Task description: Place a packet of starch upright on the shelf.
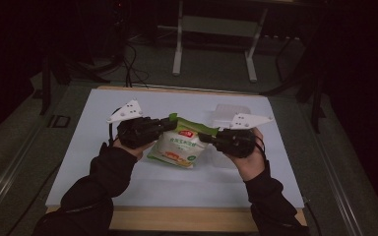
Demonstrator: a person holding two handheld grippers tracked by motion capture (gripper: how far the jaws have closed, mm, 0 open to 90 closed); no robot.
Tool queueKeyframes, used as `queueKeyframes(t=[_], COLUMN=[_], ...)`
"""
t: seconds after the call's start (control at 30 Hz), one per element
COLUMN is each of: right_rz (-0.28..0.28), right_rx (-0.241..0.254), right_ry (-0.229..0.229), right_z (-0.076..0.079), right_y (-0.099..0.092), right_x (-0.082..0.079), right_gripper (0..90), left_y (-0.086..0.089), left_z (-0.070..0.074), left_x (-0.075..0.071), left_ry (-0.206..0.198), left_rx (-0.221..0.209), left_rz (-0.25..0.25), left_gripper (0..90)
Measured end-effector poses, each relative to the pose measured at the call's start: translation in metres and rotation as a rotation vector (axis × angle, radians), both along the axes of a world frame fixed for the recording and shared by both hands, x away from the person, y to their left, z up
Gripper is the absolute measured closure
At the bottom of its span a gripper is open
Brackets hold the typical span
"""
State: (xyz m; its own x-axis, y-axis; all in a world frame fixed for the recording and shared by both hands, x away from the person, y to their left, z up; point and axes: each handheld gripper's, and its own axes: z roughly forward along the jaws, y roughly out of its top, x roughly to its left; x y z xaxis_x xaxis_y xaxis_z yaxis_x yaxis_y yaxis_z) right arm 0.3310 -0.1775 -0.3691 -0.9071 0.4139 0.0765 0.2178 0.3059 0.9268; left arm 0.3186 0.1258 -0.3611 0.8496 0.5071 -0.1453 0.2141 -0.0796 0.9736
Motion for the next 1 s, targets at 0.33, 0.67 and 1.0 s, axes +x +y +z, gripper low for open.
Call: queueKeyframes(t=[0.33,0.67,1.0], right_rz=[0.033,-0.012,-0.088], right_rx=[0.034,0.096,0.108], right_ry=[0.031,0.016,-0.013], right_z=[0.017,0.033,0.053], right_y=[-0.003,-0.022,-0.043], right_x=[0.004,0.014,0.028], right_gripper=[85.9,86.0,86.0], left_y=[0.010,0.017,0.029], left_z=[0.001,-0.016,-0.048], left_x=[0.000,-0.002,-0.007], left_ry=[-0.023,-0.034,-0.021], left_rx=[-0.064,0.030,0.028], left_rz=[-0.057,0.020,0.009], left_gripper=[62.3,14.0,5.8])
